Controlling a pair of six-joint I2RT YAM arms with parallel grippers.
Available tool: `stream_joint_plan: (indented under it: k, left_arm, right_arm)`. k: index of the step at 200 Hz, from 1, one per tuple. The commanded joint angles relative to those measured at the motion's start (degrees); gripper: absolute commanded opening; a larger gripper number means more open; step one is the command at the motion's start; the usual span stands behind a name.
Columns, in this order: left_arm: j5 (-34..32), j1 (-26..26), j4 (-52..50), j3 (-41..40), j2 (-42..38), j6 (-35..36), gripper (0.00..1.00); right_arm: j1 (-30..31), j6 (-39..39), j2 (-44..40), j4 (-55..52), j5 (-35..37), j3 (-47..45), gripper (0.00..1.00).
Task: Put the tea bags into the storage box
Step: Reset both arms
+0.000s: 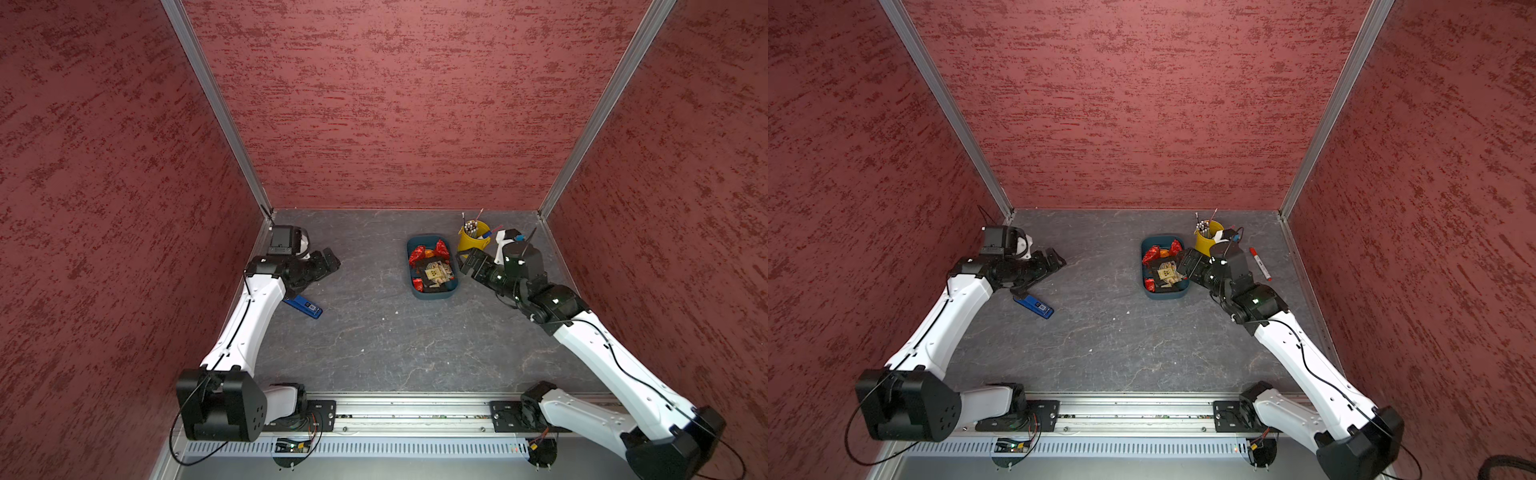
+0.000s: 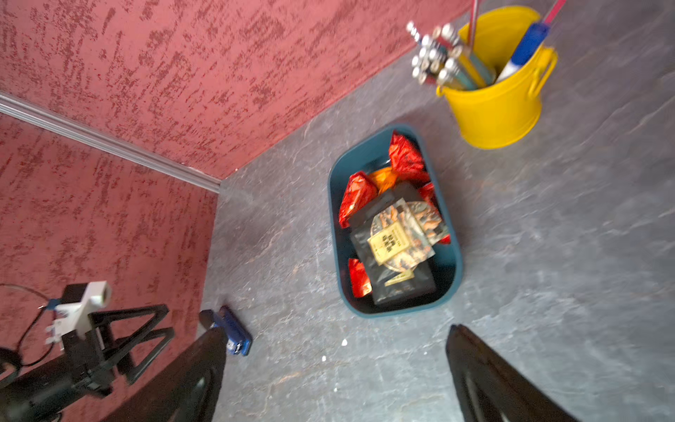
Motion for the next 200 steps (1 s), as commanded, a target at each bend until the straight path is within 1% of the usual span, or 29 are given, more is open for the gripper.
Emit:
stream_joint_plan:
  k: [1, 11, 20, 32, 44, 69, 82, 92, 102, 114, 129, 139, 148, 158, 180, 189, 193, 200]
  left_arm:
    - [-8.2, 1.6, 13.2, -6.7, -5.9, 3.6, 1.00]
    - [-8.8, 2.3, 21.1, -11.2, -8.2, 6.0, 1.00]
    - [-10.8, 2.3, 27.4, -15.1, -9.8, 8.3, 1.00]
    - [-12.6, 2.2, 36.6, -19.8, -10.9, 12.0, 1.00]
    - [-14.2, 2.1, 43.2, -23.1, -11.0, 15.9, 1.00]
    - [-16.2, 1.8, 51.6, -26.9, -8.7, 23.4, 1.00]
    - [-16.7, 1.8, 57.2, -29.6, -6.8, 24.0, 1.00]
    - [-16.1, 1.8, 63.0, -32.6, -5.5, 23.5, 1.00]
    - [-15.3, 1.6, 69.8, -35.7, -4.0, 22.9, 1.00]
    - [-15.4, 1.4, 78.2, -38.8, -1.7, 22.3, 1.00]
    - [-16.0, 0.9, 83.8, -40.6, 1.1, 24.7, 1.00]
    - [-16.7, 0.7, 88.1, -41.6, 3.3, 25.8, 1.00]
    - [-17.1, 0.9, 88.3, -41.4, 5.1, 25.2, 1.00]
    - [-17.3, 0.7, 91.9, -42.3, 7.8, 25.4, 1.00]
    - [-16.8, 0.2, 104.0, -45.1, 15.6, 26.4, 1.00]
    - [-17.2, -0.4, 109.2, -45.9, 18.7, 27.4, 1.00]
    - [-18.0, -0.9, 109.0, -46.0, 18.7, 27.8, 1.00]
    - [-18.6, -1.1, 105.3, -45.4, 17.4, 27.4, 1.00]
  right_arm:
    - [0.3, -11.4, -1.6, -0.4, 11.6, -0.3, 0.98]
    - [0.3, -15.5, -2.1, 2.7, 14.4, -2.2, 0.98]
    - [0.3, -20.0, -2.2, 6.3, 16.7, -4.3, 0.98]
    - [0.2, -23.6, -1.5, 10.1, 20.4, -7.0, 0.98]
    - [0.2, -23.2, -0.1, 10.6, 25.4, -8.1, 0.98]
    - [-0.2, -24.9, 3.1, 13.2, 36.4, -10.1, 0.98]
    - [-0.6, -22.9, 4.1, 15.5, 44.3, -11.8, 0.98]
    - [-1.4, -23.6, 4.3, 19.2, 47.4, -13.5, 0.98]
    - [-2.6, -24.0, 4.4, 22.3, 48.1, -15.4, 0.98]
    - [-4.6, -23.3, 4.4, 25.7, 47.1, -17.6, 0.98]
    - [-7.1, -24.8, 5.5, 32.3, 46.2, -21.3, 0.99]
    - [-8.3, -28.7, 6.9, 39.5, 46.1, -24.2, 0.98]
    - [-8.7, -32.6, 8.5, 46.9, 46.1, -27.1, 0.99]
    - [-8.9, -36.9, 10.3, 55.7, 45.9, -30.4, 0.99]
    - [-9.2, -43.7, 16.1, 75.3, 45.9, -35.9, 0.98]
    - [-9.3, -48.3, 19.8, 82.4, 46.0, -37.0, 0.98]
    - [-9.3, -49.8, 21.5, 85.5, 46.3, -37.4, 0.98]
    - [-9.4, -52.0, 25.1, 91.5, 46.7, -38.1, 0.98]
